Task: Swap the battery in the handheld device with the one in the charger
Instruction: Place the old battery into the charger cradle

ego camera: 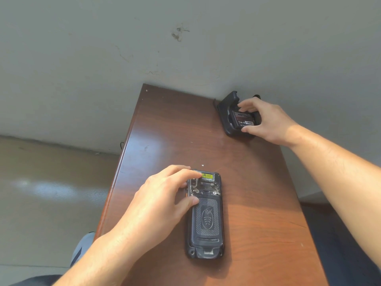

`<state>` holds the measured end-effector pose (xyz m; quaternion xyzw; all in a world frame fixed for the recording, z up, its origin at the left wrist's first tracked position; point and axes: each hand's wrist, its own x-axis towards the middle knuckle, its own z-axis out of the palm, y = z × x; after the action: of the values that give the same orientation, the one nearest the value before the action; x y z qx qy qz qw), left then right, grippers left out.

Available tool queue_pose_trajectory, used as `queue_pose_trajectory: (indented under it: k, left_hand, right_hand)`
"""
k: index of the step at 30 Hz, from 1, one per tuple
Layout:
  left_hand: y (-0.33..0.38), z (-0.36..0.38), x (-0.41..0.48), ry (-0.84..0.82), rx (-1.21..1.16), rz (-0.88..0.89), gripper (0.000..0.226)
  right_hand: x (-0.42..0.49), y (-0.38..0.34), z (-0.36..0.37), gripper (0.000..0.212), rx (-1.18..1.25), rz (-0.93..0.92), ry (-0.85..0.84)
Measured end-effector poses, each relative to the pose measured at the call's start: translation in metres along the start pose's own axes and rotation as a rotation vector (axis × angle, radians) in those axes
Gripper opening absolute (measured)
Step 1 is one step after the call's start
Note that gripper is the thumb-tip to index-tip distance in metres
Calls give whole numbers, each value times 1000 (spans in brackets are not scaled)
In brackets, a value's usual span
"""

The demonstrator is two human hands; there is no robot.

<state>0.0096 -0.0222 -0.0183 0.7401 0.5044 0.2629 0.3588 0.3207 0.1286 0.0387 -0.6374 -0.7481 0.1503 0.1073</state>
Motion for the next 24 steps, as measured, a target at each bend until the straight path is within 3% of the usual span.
queue_pose_trajectory:
  k: [5,16,24]
  left_hand:
    - [1,-1,0,3,-2,-1,46]
    - [1,-2,0,-6,7,2,46]
    - [1,-2,0,-9,8,3,46]
  right_hand:
    - [3,3,0,53,-70,-25,22]
    - [8,15,-2,61,-231,-178,-57]
    - [11,24,-2,54,-267,-167,-43]
